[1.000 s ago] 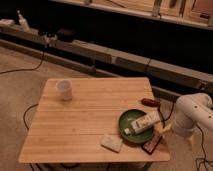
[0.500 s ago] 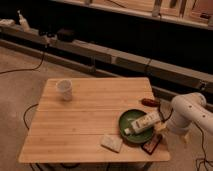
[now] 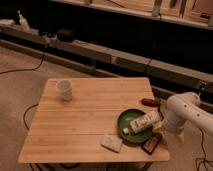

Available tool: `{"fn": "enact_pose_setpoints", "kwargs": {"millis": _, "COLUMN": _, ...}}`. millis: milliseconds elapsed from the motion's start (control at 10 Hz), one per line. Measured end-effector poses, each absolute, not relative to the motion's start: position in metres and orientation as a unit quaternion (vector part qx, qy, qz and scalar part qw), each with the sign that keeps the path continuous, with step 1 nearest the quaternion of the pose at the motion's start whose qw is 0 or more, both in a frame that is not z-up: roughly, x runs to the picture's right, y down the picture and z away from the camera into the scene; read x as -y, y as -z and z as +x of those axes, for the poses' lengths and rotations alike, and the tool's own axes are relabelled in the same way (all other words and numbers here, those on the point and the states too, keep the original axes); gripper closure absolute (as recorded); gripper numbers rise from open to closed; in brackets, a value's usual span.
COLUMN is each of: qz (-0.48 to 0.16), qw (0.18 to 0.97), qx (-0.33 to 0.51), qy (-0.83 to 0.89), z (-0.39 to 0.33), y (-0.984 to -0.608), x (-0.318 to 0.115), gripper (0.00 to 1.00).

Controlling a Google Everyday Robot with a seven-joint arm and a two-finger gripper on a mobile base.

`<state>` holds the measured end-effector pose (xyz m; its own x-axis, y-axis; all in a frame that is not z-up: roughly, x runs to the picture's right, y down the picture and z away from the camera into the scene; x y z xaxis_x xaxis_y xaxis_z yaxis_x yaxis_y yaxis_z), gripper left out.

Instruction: Place the eraser in the ceramic cup

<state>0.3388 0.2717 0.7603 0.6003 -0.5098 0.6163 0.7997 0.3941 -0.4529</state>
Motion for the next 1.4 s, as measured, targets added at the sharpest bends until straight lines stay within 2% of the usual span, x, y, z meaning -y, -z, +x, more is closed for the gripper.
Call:
{"fn": "enact_pose_setpoints", "kwargs": {"millis": 700, "qz": -0.375, "qw": 0.819, "qx": 0.188, "qy": 0.392, "z": 0.324, "y": -0.778, "x": -0.273, "gripper": 0.20}}
{"fn": "enact_pose_setpoints", "kwargs": {"millis": 800, "qz": -0.375, "qw": 0.817, "qx": 0.189, "qy": 0.394, "z": 0.320, "y": -0.780, "x": -0.273, "gripper": 0.23}}
{"fn": "enact_pose_setpoints", "kwargs": {"millis": 1400, "qz": -0.375, "qw": 0.812, "qx": 0.195, "qy": 0.402, "z": 0.303, "y": -0.786, "x": -0.279, "gripper": 0.79}}
